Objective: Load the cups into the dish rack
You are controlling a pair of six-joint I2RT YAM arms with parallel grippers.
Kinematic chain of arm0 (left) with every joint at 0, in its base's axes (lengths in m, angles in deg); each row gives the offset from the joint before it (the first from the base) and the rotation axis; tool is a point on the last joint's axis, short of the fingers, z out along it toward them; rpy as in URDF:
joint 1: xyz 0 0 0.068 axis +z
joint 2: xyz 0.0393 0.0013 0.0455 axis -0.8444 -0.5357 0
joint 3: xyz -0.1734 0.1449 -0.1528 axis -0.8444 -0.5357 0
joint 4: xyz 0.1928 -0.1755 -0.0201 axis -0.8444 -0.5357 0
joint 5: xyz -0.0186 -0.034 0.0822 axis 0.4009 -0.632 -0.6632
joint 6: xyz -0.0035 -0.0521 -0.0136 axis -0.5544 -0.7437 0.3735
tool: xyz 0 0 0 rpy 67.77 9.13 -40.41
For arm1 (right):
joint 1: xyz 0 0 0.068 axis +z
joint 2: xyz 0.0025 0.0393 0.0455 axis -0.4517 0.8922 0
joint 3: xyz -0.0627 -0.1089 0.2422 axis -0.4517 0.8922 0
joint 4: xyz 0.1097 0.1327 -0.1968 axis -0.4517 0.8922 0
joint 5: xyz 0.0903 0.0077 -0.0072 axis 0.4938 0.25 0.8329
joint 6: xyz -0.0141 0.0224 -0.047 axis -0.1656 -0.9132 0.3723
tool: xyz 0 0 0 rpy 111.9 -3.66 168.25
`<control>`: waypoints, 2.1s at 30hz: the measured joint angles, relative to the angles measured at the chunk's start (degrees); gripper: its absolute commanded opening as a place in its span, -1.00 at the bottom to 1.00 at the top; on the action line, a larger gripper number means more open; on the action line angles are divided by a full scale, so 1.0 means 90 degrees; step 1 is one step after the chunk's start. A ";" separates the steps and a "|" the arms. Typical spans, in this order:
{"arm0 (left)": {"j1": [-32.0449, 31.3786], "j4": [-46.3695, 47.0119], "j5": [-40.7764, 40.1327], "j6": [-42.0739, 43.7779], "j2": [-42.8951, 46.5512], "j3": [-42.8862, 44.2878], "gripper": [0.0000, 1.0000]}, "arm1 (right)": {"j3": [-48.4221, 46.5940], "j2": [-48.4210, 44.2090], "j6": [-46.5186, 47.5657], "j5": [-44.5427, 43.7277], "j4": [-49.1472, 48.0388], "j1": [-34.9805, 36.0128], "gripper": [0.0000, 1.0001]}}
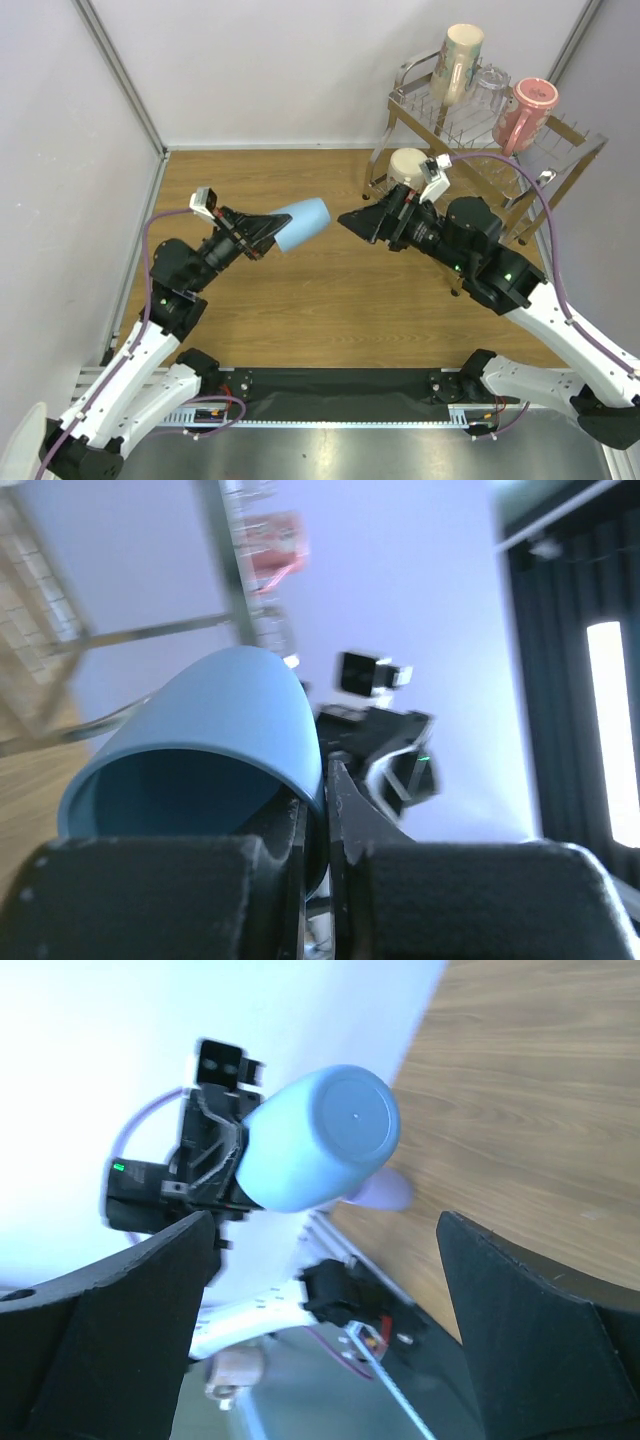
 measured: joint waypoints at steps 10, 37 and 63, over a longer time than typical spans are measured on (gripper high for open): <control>-0.0821 0.0828 -0.1083 -0.0675 -0.0420 0.0367 -0.99 | 0.0160 0.0335 -0.0469 0.0481 -0.1688 0.0000 0.99; -0.1775 0.1226 -0.1894 -0.0816 -0.0821 0.0532 -0.99 | 0.0158 0.0860 -0.1042 0.0452 -0.2033 0.0005 0.49; -0.1824 0.1260 -0.1933 -0.0916 -0.0532 0.0124 0.60 | -0.0121 0.1064 -0.0763 0.0287 -0.1729 -0.0073 -1.00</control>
